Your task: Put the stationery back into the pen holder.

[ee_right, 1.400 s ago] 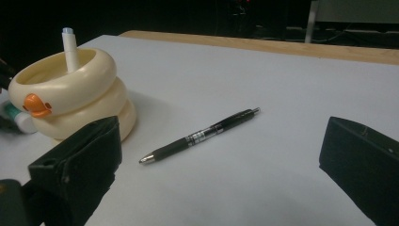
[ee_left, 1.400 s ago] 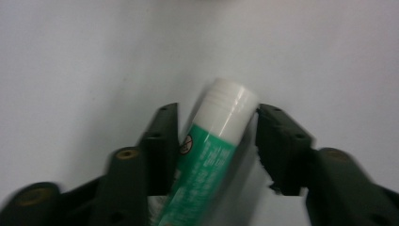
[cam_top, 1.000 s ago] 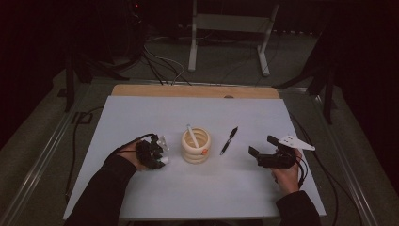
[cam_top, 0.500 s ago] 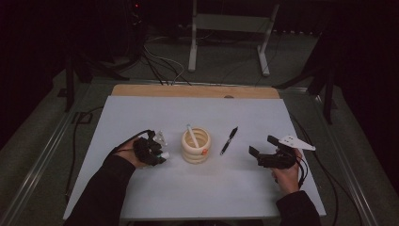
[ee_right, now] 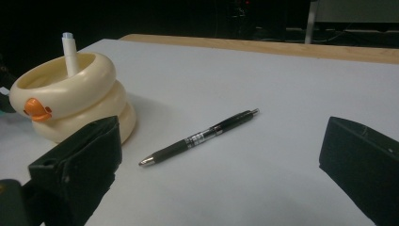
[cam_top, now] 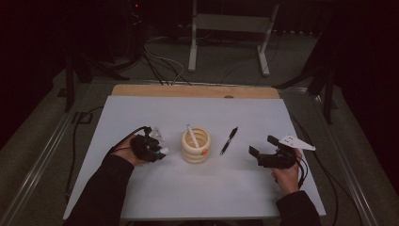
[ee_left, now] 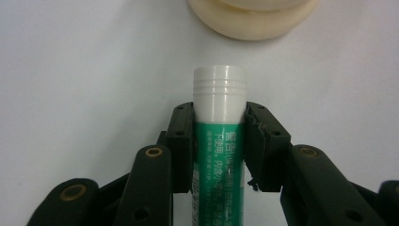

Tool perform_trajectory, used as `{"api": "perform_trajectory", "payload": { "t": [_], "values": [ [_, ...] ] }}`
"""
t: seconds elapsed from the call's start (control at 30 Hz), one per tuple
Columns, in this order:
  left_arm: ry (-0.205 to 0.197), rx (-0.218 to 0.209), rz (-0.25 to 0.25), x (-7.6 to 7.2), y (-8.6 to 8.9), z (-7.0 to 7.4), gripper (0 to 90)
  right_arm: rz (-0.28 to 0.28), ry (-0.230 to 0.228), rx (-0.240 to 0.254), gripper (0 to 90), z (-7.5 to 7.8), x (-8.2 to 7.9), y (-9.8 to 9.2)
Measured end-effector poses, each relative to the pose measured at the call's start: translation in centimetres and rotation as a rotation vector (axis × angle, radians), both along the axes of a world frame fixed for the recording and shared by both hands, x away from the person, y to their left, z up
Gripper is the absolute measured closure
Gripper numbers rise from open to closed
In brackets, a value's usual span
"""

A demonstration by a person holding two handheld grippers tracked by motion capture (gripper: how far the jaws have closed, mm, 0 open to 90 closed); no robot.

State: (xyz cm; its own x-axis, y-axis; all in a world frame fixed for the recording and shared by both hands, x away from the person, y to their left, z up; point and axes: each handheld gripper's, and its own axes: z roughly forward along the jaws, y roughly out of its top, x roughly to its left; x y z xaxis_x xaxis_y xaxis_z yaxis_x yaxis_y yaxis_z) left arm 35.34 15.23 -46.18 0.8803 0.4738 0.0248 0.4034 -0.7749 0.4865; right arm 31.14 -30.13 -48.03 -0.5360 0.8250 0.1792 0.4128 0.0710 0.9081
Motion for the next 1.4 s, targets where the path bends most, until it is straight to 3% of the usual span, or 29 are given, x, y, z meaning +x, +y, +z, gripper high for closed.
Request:
{"api": "perform_trajectory", "payload": {
  "t": [1.03,1.4],
  "values": [
    [-0.097,-0.134,0.144,0.6,-0.2,2.1,66.3,0.001,0.001,0.005,0.0,-0.1,0.0,0.0],
    [-0.128,-0.206,0.201,0.8,-0.2,2.8,66.4,0.003,0.002,0.005,0.0,-0.1,0.1,0.0]
  ]
}}
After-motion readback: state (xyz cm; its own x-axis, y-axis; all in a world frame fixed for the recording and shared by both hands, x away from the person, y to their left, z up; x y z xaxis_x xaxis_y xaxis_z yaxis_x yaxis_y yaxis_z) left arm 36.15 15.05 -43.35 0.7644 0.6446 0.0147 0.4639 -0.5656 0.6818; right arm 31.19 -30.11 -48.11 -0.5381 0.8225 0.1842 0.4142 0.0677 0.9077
